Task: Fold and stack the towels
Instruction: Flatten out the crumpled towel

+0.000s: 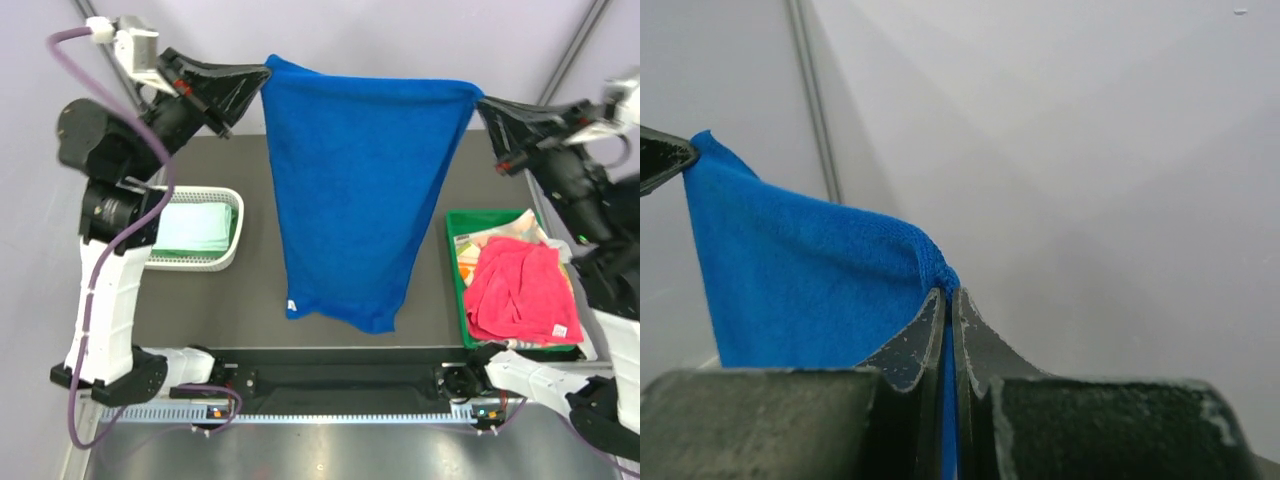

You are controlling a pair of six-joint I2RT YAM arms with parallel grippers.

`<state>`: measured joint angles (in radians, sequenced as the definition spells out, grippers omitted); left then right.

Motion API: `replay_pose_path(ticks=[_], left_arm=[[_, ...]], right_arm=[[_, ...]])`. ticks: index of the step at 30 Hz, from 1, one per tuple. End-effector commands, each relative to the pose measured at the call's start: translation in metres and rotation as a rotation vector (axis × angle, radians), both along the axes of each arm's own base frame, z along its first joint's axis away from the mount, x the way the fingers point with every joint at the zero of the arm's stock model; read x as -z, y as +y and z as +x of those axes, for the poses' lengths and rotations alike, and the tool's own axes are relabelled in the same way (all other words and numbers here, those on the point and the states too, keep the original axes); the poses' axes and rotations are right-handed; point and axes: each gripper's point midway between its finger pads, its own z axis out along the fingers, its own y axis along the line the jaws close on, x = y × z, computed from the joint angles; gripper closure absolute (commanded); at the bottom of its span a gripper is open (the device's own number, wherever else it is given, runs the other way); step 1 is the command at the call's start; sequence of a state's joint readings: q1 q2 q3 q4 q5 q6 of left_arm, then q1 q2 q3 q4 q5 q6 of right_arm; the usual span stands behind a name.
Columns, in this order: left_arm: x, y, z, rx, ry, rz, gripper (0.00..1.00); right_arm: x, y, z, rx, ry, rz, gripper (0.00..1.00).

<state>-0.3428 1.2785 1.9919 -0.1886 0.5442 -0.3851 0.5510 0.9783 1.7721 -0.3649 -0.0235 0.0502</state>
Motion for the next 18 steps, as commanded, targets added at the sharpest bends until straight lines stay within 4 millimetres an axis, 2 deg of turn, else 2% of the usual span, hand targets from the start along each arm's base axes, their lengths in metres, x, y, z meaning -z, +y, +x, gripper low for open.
replay_pose_path(ticks=[1, 2, 3, 4, 6, 7, 8, 9, 10, 12, 13, 15, 16, 18], left_arm=[[0.018, -0.002, 0.056, -0.102, 0.018, 0.013, 1.00], [0.020, -0.003, 0.064, -0.112, 0.015, 0.012, 1.00], [0.026, -0.003, 0.077, -0.125, 0.028, 0.018, 1.00], [0.037, -0.007, 0.097, -0.134, 0.049, 0.026, 1.00], [0.043, -0.004, 0.121, -0.156, 0.046, 0.018, 1.00], [0.059, -0.008, 0.144, -0.153, 0.088, 0.023, 1.00], [0.063, -0.003, 0.159, -0.168, 0.088, 0.014, 1.00], [0.065, -0.002, 0.171, -0.176, 0.078, 0.005, 1.00], [0.082, -0.004, 0.195, -0.176, 0.120, 0.004, 1.00], [0.094, 0.000, 0.220, -0.185, 0.132, 0.002, 1.00], [0.112, -0.002, 0.244, -0.191, 0.164, 0.006, 1.00], [0.131, 0.003, 0.268, -0.197, 0.200, 0.001, 1.00], [0.154, 0.002, 0.290, -0.197, 0.234, 0.006, 1.00], [0.171, 0.007, 0.311, -0.207, 0.253, 0.006, 1.00]], right_arm=[[0.010, 0.004, 0.051, 0.108, 0.008, -0.021, 1.00], [0.015, 0.013, 0.067, 0.101, 0.012, -0.035, 1.00], [0.022, 0.008, 0.084, 0.132, 0.030, -0.032, 1.00], [0.026, 0.011, 0.094, 0.121, 0.037, -0.034, 1.00], [0.039, 0.020, 0.127, 0.087, 0.067, -0.025, 1.00], [0.054, 0.015, 0.155, 0.111, 0.103, -0.028, 1.00], [0.054, 0.015, 0.166, 0.099, 0.091, -0.020, 1.00], [0.058, 0.007, 0.181, 0.112, 0.106, 0.001, 1.00], [0.075, 0.009, 0.205, 0.112, 0.146, -0.002, 1.00], [0.074, 0.004, 0.225, 0.107, 0.134, 0.017, 1.00], [0.092, 0.006, 0.249, 0.103, 0.173, 0.013, 1.00], [0.099, 0.003, 0.270, 0.101, 0.186, 0.018, 1.00], [0.119, 0.005, 0.291, 0.101, 0.224, 0.012, 1.00], [0.130, -0.001, 0.310, 0.105, 0.242, 0.024, 1.00]])
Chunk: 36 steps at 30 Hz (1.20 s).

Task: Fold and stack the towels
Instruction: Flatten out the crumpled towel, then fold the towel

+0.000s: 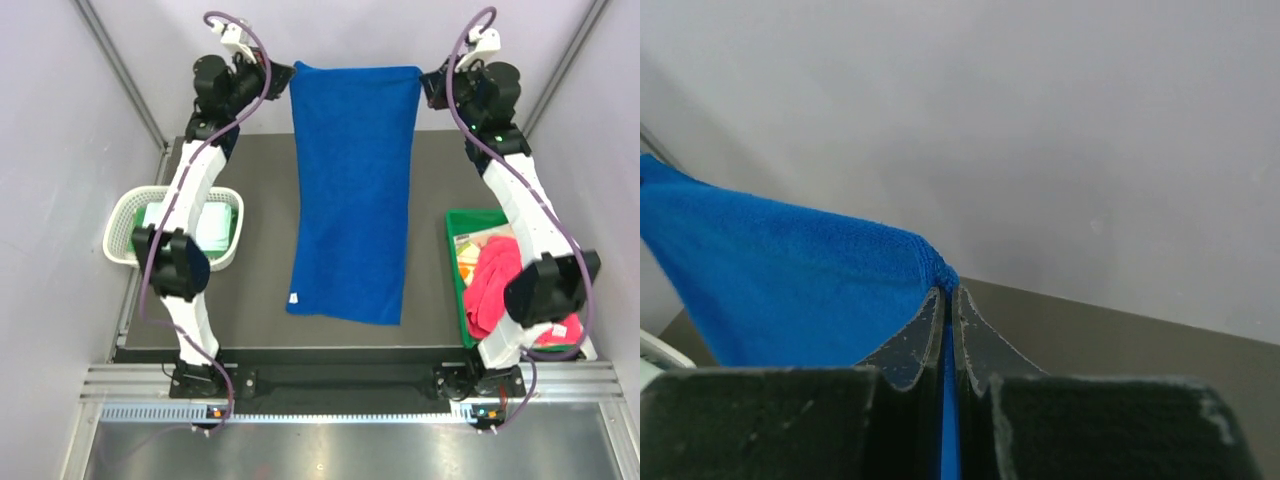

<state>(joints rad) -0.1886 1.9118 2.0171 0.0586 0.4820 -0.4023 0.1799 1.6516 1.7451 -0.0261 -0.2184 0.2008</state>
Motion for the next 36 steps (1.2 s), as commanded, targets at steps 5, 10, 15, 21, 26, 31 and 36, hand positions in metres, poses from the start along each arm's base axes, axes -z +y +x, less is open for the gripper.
replay_pose_path(ticks=[5, 10, 15, 21, 26, 31, 36], left_arm=[[0.040, 0.011, 0.065, -0.053, -0.036, -0.014, 1.00], [0.098, 0.008, 0.096, -0.067, 0.044, -0.002, 1.00], [0.139, 0.006, 0.102, -0.063, 0.114, 0.028, 1.00], [0.174, 0.009, 0.064, -0.065, 0.198, 0.037, 1.00], [0.229, 0.012, 0.019, -0.099, 0.325, 0.051, 1.00], [0.245, 0.010, -0.023, -0.118, 0.377, 0.066, 1.00], [0.255, 0.011, -0.061, -0.134, 0.411, 0.077, 1.00]], right_arm=[[0.005, -0.012, 0.064, -0.009, -0.062, 0.069, 1.00], [0.050, -0.012, 0.096, -0.004, 0.018, 0.082, 1.00], [0.098, -0.009, 0.099, -0.018, 0.127, 0.078, 1.00], [0.155, -0.012, 0.060, -0.018, 0.267, 0.068, 1.00], [0.196, -0.011, 0.005, -0.037, 0.362, 0.097, 1.00], [0.218, -0.013, -0.045, -0.045, 0.409, 0.110, 1.00], [0.250, -0.015, -0.087, -0.029, 0.483, 0.122, 1.00]])
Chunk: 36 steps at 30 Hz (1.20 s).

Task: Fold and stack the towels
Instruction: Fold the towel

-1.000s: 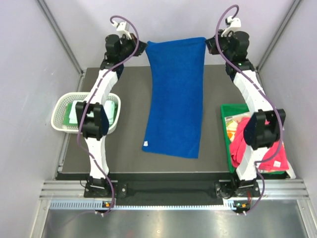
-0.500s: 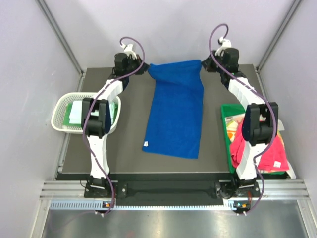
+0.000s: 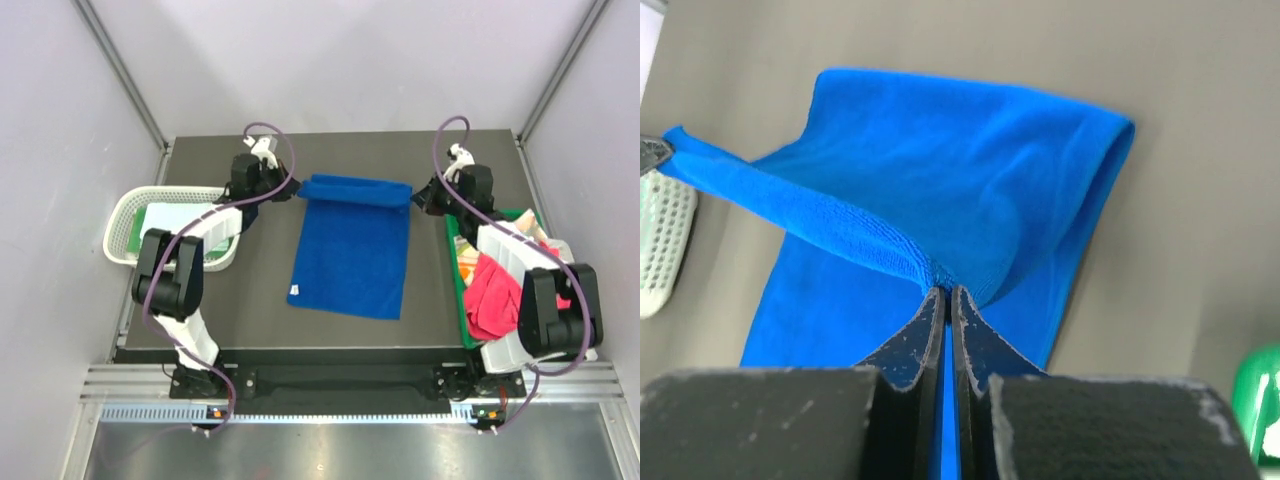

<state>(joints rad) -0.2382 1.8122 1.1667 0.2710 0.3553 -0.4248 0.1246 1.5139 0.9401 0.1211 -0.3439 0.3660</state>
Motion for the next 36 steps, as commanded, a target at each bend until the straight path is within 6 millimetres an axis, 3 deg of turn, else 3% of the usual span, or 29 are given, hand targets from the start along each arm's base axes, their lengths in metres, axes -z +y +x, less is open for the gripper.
replay_pose_path(ticks=[1, 4, 12, 23, 30, 36], left_arm=[[-0.039, 0.005, -0.008, -0.052, -0.117, -0.003, 1.00], [-0.023, 0.007, -0.027, -0.054, -0.074, 0.029, 1.00], [-0.014, 0.011, -0.064, -0.051, -0.045, 0.046, 1.00], [-0.003, 0.003, -0.106, -0.021, -0.012, 0.058, 1.00], [0.008, 0.006, -0.126, -0.043, 0.008, 0.065, 1.00], [0.015, 0.008, -0.146, -0.049, 0.018, 0.071, 1.00]], right_arm=[[-0.032, -0.002, -0.010, 0.023, -0.110, 0.033, 1.00], [-0.014, 0.004, -0.038, 0.006, -0.067, 0.045, 1.00], [-0.005, 0.019, -0.082, -0.030, -0.047, 0.037, 1.00], [0.010, 0.023, -0.123, -0.031, -0.018, 0.006, 1.00], [0.011, 0.029, -0.147, -0.049, -0.015, 0.011, 1.00], [0.025, 0.029, -0.165, -0.046, 0.020, -0.001, 1.00]])
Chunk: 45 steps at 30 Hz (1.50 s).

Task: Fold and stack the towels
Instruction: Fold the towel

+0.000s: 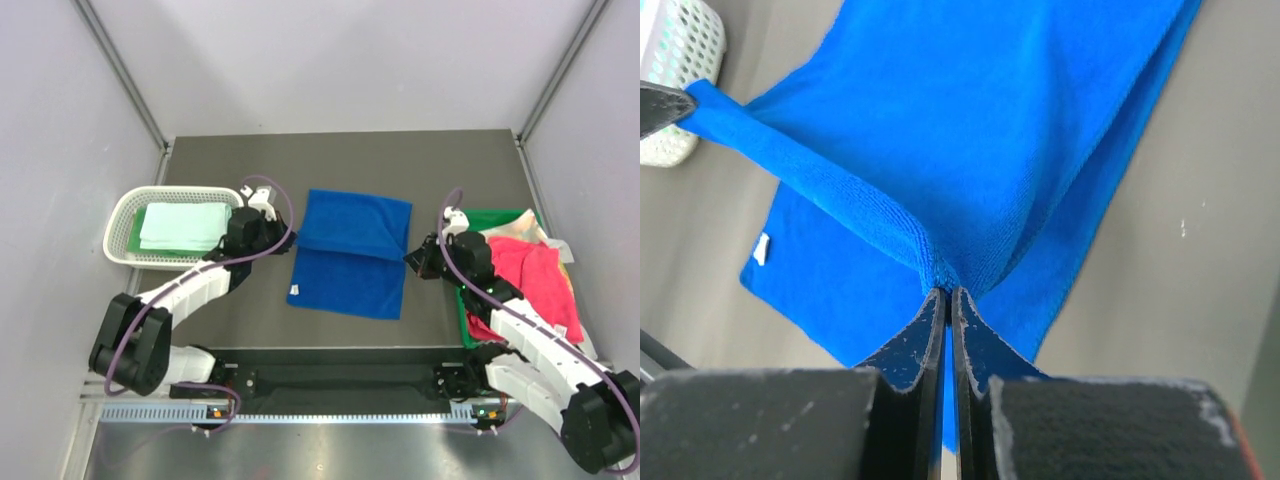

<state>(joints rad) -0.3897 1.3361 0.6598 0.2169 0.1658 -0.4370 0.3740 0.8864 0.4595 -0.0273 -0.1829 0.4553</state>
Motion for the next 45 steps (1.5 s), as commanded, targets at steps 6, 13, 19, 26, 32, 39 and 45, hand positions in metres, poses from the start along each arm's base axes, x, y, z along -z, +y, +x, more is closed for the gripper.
replay_pose_path(ticks=[6, 13, 19, 26, 32, 39, 45], left_arm=[[-0.008, -0.005, -0.025, 0.003, -0.049, -0.012, 1.00], [-0.004, -0.007, -0.039, 0.001, -0.035, -0.004, 1.00], [0.001, -0.001, -0.048, -0.013, -0.001, 0.014, 1.00], [0.015, 0.001, -0.062, 0.000, 0.042, 0.009, 1.00], [0.038, 0.003, -0.070, 0.001, 0.083, 0.016, 1.00], [0.056, -0.005, -0.077, 0.041, 0.147, 0.015, 0.93], [0.066, -0.004, -0.083, 0.035, 0.179, 0.016, 0.85]], right_arm=[[0.006, -0.002, -0.017, 0.021, 0.012, 0.000, 1.00], [0.014, -0.002, -0.030, 0.031, 0.038, 0.006, 1.00], [0.016, -0.005, -0.037, 0.038, 0.048, 0.003, 1.00], [0.035, -0.004, -0.048, 0.030, 0.097, 0.004, 1.00], [0.053, 0.002, -0.054, 0.018, 0.141, 0.016, 1.00], [0.069, 0.005, -0.057, 0.014, 0.176, 0.004, 1.00], [0.075, 0.008, -0.062, -0.005, 0.197, -0.002, 0.99]])
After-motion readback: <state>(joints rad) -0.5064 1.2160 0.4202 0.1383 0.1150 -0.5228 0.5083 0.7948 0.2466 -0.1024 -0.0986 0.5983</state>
